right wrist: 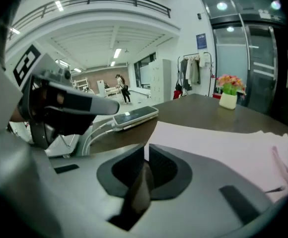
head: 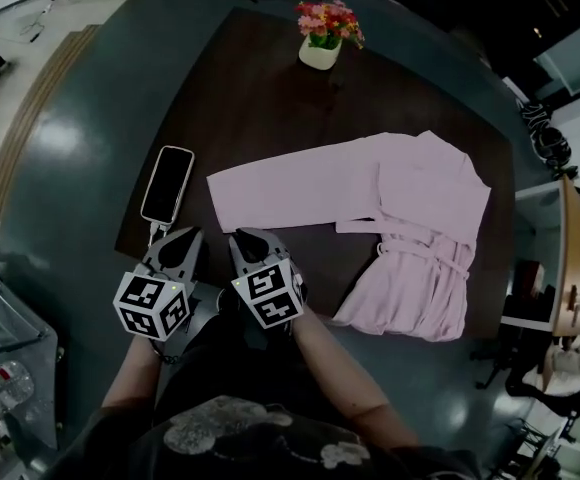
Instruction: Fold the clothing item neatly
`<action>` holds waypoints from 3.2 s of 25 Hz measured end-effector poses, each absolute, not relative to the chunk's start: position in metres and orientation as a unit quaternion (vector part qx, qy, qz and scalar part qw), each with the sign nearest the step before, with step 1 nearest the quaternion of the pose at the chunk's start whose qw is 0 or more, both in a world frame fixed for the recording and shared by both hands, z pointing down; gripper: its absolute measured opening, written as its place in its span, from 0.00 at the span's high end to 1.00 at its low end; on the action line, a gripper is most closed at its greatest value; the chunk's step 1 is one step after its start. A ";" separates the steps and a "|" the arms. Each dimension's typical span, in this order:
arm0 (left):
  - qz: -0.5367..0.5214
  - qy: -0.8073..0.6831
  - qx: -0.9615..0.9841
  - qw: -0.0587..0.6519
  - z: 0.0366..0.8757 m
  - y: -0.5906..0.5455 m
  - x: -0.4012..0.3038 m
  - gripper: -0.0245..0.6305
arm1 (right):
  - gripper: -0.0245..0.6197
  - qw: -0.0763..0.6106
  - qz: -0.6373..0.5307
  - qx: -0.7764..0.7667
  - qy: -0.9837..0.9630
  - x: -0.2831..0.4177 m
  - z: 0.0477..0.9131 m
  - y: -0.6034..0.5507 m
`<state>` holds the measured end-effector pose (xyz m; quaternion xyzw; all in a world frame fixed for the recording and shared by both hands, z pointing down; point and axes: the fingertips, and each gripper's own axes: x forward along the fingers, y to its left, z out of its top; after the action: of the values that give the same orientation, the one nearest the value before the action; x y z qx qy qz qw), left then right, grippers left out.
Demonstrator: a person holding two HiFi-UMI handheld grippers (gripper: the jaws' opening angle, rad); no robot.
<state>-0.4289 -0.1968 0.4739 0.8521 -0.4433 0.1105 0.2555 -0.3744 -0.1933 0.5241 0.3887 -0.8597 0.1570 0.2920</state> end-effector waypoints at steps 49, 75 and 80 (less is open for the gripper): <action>0.129 -0.379 0.887 0.231 0.442 -0.195 -0.133 0.95 | 0.94 0.153 0.222 0.624 -0.733 0.078 0.456 -0.223; 0.151 -0.314 0.917 0.196 0.440 -0.205 -0.035 0.95 | 0.94 0.073 0.185 0.734 -0.649 0.272 0.419 -0.187; 0.177 -0.316 0.913 0.188 0.452 -0.203 0.005 0.95 | 0.93 0.109 0.253 0.720 -0.637 0.297 0.485 -0.150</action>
<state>0.0048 -0.2031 0.4519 0.9129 -0.3163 0.1768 0.1879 0.2966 -0.1503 0.4849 0.7196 -0.6372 0.2535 0.1092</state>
